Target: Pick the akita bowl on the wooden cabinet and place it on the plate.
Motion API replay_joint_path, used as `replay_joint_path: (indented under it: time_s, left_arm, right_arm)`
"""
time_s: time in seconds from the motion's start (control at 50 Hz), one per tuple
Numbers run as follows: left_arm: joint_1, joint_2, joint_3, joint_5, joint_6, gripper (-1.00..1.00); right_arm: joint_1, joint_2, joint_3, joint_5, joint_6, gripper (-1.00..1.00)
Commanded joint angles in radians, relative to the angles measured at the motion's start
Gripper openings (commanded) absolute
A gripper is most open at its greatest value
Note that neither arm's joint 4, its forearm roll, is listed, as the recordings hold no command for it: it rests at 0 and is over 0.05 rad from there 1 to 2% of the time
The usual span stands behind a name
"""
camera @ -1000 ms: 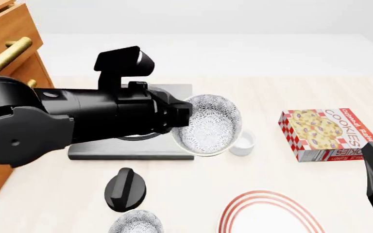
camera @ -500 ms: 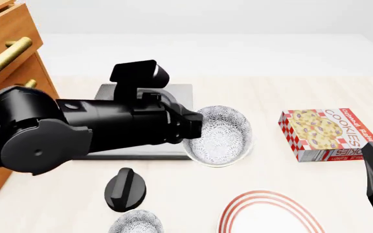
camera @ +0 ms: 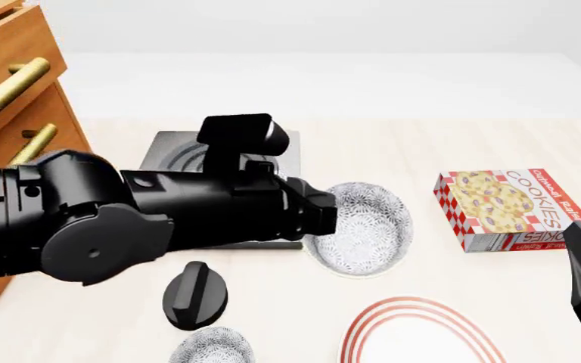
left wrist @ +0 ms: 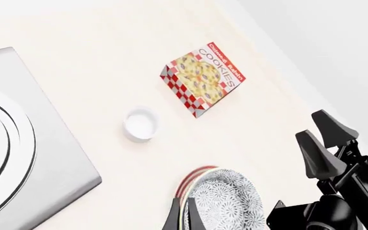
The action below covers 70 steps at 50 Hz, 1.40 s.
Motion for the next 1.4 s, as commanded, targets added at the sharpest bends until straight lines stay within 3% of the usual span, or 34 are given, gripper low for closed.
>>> replay_joint_path:
  time_s: [0.02,1.4]
  left_arm:
    - [-0.019,0.029,-0.009,-0.022,-0.005,-1.00]
    - [-0.074,0.200,0.025,-0.161,-0.061,-1.00]
  right_arm:
    - [0.000,0.000,0.000,0.000,0.000,1.00]
    - [0.000,0.000,0.000,0.000,0.000,1.00]
